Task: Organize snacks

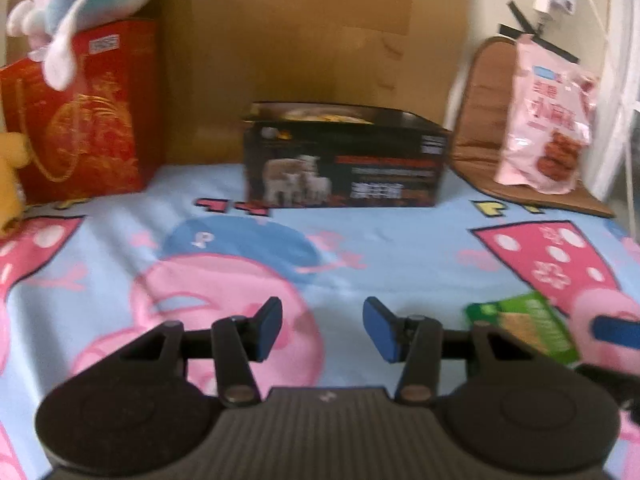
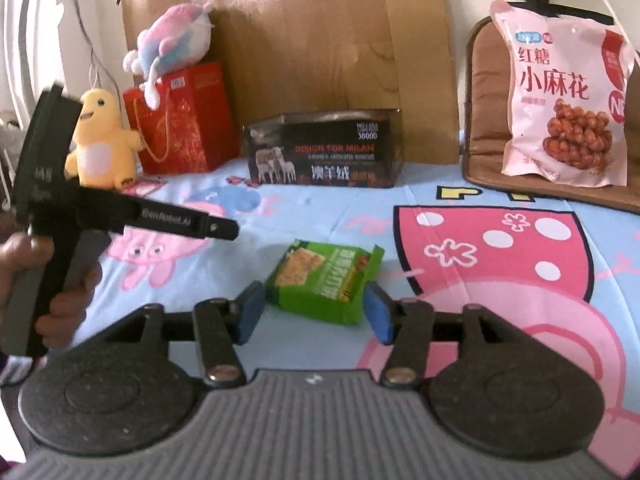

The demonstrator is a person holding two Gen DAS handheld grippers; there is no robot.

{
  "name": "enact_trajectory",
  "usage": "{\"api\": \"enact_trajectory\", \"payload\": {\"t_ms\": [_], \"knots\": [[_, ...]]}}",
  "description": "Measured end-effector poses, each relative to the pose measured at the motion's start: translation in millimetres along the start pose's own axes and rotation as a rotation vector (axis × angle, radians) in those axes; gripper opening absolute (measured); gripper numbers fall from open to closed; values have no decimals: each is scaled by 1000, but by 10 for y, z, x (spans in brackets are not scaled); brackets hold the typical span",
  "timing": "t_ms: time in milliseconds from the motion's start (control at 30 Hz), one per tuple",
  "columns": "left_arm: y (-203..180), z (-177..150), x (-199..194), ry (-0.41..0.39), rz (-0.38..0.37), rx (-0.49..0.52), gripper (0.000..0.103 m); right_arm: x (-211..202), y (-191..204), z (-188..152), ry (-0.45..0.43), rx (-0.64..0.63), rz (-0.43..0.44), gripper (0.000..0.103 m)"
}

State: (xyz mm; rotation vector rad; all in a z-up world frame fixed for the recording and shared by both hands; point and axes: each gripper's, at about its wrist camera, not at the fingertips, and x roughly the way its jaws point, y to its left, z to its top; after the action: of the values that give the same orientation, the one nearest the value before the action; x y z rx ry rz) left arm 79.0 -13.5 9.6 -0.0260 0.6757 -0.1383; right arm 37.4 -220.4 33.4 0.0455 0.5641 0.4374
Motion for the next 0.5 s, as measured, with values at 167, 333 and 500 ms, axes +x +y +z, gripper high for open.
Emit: {"api": "enact_trajectory", "payload": {"t_ms": [167, 333, 500], "knots": [[60, -31, 76, -3, 18, 6, 44, 29, 67, 10, -28, 1, -80, 65], [51, -62, 79, -18, 15, 16, 44, 20, 0, -46, -19, 56, -106, 72], [52, -71, 77, -14, 18, 16, 44, 48, -72, -67, 28, 40, -121, 72]]}}
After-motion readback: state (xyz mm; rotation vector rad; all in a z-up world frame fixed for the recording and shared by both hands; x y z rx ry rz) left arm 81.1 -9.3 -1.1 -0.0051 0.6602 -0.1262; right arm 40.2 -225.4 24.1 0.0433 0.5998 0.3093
